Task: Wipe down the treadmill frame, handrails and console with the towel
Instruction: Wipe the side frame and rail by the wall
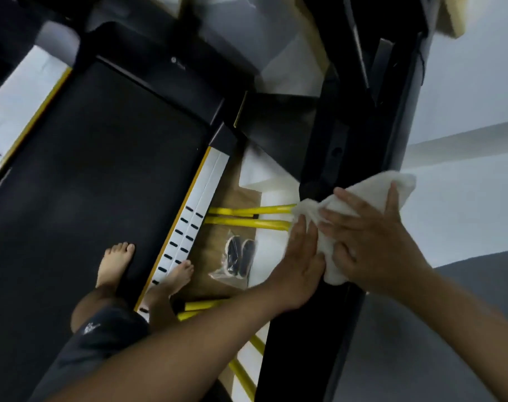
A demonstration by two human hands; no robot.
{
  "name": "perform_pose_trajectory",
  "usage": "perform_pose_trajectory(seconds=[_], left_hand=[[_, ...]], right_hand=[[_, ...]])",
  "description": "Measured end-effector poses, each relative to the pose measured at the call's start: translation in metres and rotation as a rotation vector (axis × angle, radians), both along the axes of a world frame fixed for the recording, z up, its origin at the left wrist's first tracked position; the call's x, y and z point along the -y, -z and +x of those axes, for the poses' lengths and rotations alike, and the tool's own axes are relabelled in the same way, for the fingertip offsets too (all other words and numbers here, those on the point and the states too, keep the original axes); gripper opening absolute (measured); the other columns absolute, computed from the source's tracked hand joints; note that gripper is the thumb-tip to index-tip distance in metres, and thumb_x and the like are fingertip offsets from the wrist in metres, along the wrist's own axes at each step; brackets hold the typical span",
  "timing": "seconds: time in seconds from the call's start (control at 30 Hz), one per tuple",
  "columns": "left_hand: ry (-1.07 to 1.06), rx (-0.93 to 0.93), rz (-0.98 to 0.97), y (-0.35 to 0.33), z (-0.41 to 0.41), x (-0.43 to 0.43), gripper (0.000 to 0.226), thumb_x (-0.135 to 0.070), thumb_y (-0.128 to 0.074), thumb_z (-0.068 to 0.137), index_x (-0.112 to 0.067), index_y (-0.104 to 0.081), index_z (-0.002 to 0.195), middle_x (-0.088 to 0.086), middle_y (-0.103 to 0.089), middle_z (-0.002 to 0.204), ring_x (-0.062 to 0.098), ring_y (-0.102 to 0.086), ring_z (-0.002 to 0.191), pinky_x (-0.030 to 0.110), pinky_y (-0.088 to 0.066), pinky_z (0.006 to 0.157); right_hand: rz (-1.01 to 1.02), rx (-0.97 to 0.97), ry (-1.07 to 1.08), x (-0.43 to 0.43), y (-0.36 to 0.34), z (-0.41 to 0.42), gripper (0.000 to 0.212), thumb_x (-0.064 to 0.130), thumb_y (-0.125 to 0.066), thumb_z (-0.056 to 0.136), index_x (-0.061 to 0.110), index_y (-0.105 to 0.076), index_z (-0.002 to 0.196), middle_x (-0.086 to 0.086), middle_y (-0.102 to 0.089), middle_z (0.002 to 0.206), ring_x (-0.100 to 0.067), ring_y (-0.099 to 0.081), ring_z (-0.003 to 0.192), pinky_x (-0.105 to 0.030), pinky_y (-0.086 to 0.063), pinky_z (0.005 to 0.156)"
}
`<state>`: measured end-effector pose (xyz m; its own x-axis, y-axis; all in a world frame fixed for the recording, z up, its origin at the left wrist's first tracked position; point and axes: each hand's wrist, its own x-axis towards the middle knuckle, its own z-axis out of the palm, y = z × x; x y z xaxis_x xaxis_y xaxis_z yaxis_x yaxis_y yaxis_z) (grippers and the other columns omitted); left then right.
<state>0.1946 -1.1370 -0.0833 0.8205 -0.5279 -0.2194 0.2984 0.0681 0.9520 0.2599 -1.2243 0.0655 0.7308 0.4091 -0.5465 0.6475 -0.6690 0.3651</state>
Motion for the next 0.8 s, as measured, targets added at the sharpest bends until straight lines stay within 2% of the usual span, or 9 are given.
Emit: perform_pose_trajectory(seconds=[0.07,0.17,0.27,0.37,0.43,0.5,0.6,0.7,0.8], left_hand=[[0.0,-0.065,0.002,0.009,0.019,0.002,0.074,-0.058,-0.015,0.089,-0.026,0.02,0.146,0.004,0.026,0.161,0.017,0.025,0.148,0.035,0.008,0.123],[-0.003,-0.165,-0.065,0.012,0.028,0.004,0.068,-0.045,-0.019,0.101,-0.018,0.013,0.155,0.007,0.022,0.163,0.022,0.018,0.151,0.035,0.002,0.124],[0.046,-0.14,-0.046,0.011,0.012,-0.008,0.069,-0.045,-0.019,0.095,-0.029,0.007,0.158,0.003,0.008,0.166,0.023,-0.004,0.153,0.04,-0.016,0.123],[0.162,-0.089,0.135,0.014,-0.007,-0.027,0.076,-0.048,-0.024,0.086,-0.037,0.0,0.157,0.008,-0.017,0.165,0.035,-0.031,0.142,0.044,-0.031,0.113],[0.197,-0.001,0.184,-0.004,-0.011,-0.036,0.073,-0.045,-0.027,0.093,-0.033,0.007,0.157,0.013,-0.008,0.165,0.036,-0.02,0.145,0.042,-0.022,0.116],[0.171,0.099,0.166,-0.031,-0.005,-0.034,0.069,-0.036,-0.026,0.1,-0.023,0.012,0.156,0.018,0.009,0.164,0.034,0.002,0.151,0.04,-0.006,0.12],[0.086,0.188,0.128,-0.059,0.038,-0.021,0.066,-0.027,-0.028,0.103,-0.011,0.007,0.157,0.023,0.015,0.162,0.035,0.013,0.151,0.044,0.002,0.123],[0.08,0.287,0.165,-0.064,0.078,-0.017,0.07,-0.021,-0.035,0.104,-0.013,0.009,0.156,0.018,0.021,0.162,0.03,0.016,0.151,0.045,0.0,0.123],[0.106,0.32,0.138,-0.065,0.043,-0.024,0.076,-0.023,-0.039,0.103,-0.013,0.015,0.155,0.013,0.031,0.159,0.027,0.024,0.149,0.047,-0.006,0.123]], right_hand=[[-0.263,-0.054,-0.031,-0.019,0.0,0.025,0.059,0.04,-0.023,0.089,0.025,-0.062,0.13,0.006,-0.055,0.141,-0.025,-0.038,0.14,-0.076,-0.006,0.105],[-0.65,-0.161,0.013,-0.049,0.017,0.044,0.06,0.053,-0.021,0.095,0.033,-0.021,0.152,0.011,-0.016,0.161,-0.021,-0.003,0.15,-0.073,0.006,0.108],[-0.684,-0.209,-0.014,-0.061,0.021,0.028,0.062,0.057,-0.025,0.096,0.036,-0.016,0.153,0.009,-0.009,0.163,-0.025,0.006,0.15,-0.069,0.007,0.11],[-0.326,-0.096,0.051,-0.04,0.001,-0.02,0.054,0.05,-0.023,0.094,0.037,-0.053,0.137,0.008,-0.041,0.151,-0.025,-0.021,0.147,-0.059,-0.007,0.117],[0.002,-0.038,0.187,-0.019,-0.015,-0.043,0.048,0.046,-0.034,0.092,0.031,-0.068,0.122,0.005,-0.048,0.147,-0.023,-0.027,0.145,-0.055,-0.019,0.116],[0.246,0.012,0.353,0.0,-0.019,-0.042,0.042,0.043,-0.04,0.091,0.027,-0.072,0.114,0.002,-0.033,0.156,-0.018,-0.016,0.149,-0.043,-0.023,0.117],[0.569,0.245,0.741,-0.005,-0.007,-0.02,0.029,0.029,-0.041,0.094,0.034,-0.065,0.11,0.008,-0.011,0.163,-0.011,-0.016,0.148,-0.024,-0.027,0.111],[0.838,0.377,1.032,-0.016,0.009,-0.016,0.037,0.029,-0.034,0.096,0.048,-0.047,0.124,0.014,-0.023,0.158,-0.011,-0.039,0.135,-0.037,-0.04,0.105],[0.979,0.357,1.232,-0.021,0.012,-0.054,0.051,0.028,-0.037,0.097,0.059,-0.031,0.137,0.02,-0.031,0.153,-0.007,-0.039,0.136,-0.034,-0.034,0.111]])
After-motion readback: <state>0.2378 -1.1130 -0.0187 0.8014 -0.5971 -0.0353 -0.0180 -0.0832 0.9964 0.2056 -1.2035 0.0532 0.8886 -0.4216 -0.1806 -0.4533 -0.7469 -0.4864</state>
